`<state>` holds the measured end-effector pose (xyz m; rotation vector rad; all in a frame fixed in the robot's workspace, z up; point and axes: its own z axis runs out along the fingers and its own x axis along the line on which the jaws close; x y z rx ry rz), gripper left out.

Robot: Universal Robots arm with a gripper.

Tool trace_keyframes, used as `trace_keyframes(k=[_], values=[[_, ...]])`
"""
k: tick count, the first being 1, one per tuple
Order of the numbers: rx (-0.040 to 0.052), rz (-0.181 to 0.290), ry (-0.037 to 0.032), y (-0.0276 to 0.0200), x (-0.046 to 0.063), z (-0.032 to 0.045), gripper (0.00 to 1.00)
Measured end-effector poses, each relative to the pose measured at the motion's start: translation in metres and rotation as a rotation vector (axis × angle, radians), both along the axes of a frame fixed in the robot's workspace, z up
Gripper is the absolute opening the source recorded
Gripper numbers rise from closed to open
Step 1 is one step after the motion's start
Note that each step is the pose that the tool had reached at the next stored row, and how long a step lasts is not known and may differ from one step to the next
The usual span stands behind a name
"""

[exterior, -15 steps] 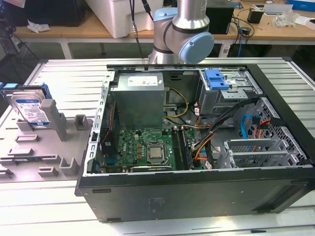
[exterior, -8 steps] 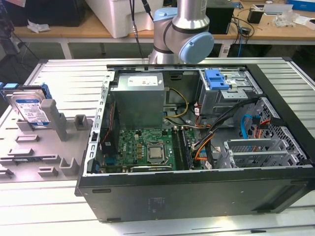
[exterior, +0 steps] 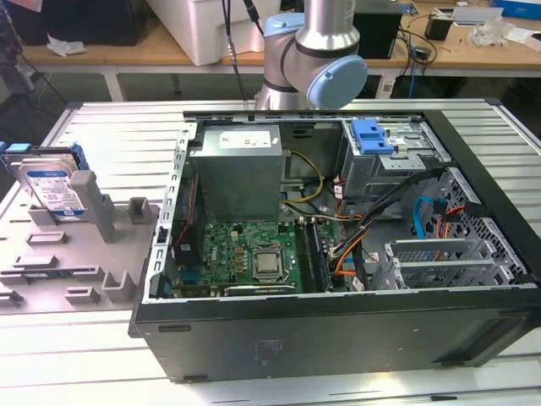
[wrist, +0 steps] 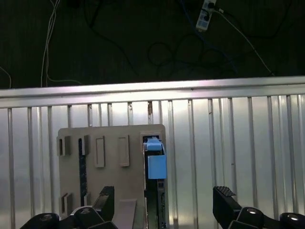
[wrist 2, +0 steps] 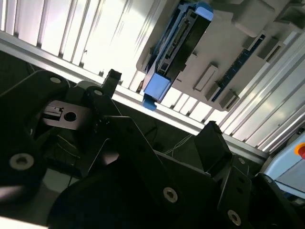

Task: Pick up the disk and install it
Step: 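Pick up the disk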

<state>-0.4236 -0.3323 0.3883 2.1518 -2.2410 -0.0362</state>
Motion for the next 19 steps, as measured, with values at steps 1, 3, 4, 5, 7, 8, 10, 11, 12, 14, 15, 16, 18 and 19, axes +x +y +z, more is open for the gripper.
trace_keyframes(k=[1, 3, 4, 5, 7, 8, 10, 11, 12, 14, 15, 16, 18, 19], values=[[0.0, 0.007, 0.0001, 0.0001, 0.0, -0.0003, 0.9], [-0.0001, 0.017, 0.0001, 0.0001, -0.001, -0.0012, 0.9], [-0.0001, 0.023, 0.0001, 0.0001, -0.001, -0.002, 0.9], [-0.0001, 0.027, 0.0, 0.0001, -0.001, -0.0025, 0.9], [-0.0001, 0.039, 0.0, 0.0001, -0.001, -0.004, 0.9], [-0.0001, 0.045, 0.0, 0.0001, -0.002, -0.0047, 0.9], [-0.0001, 0.06, 0.0, 0.0001, -0.002, -0.0064, 0.9], [-0.0001, 0.065, 0.0001, 0.0001, -0.002, -0.007, 0.9], [-0.0001, 0.069, 0.0002, 0.0001, -0.002, -0.0077, 0.9], [-0.0002, 0.069, 0.0002, 0.0001, -0.002, -0.0091, 0.9], [-0.0001, 0.068, 0.0001, 0.0001, -0.002, -0.0096, 0.9], [-0.0001, 0.066, 0.0001, 0.0001, -0.002, -0.0101, 0.9], [-0.0001, 0.057, 0.0, 0.0001, -0.002, -0.0112, 0.9], [-0.0001, 0.051, 0.0, 0.0001, -0.002, -0.0119, 0.9]])
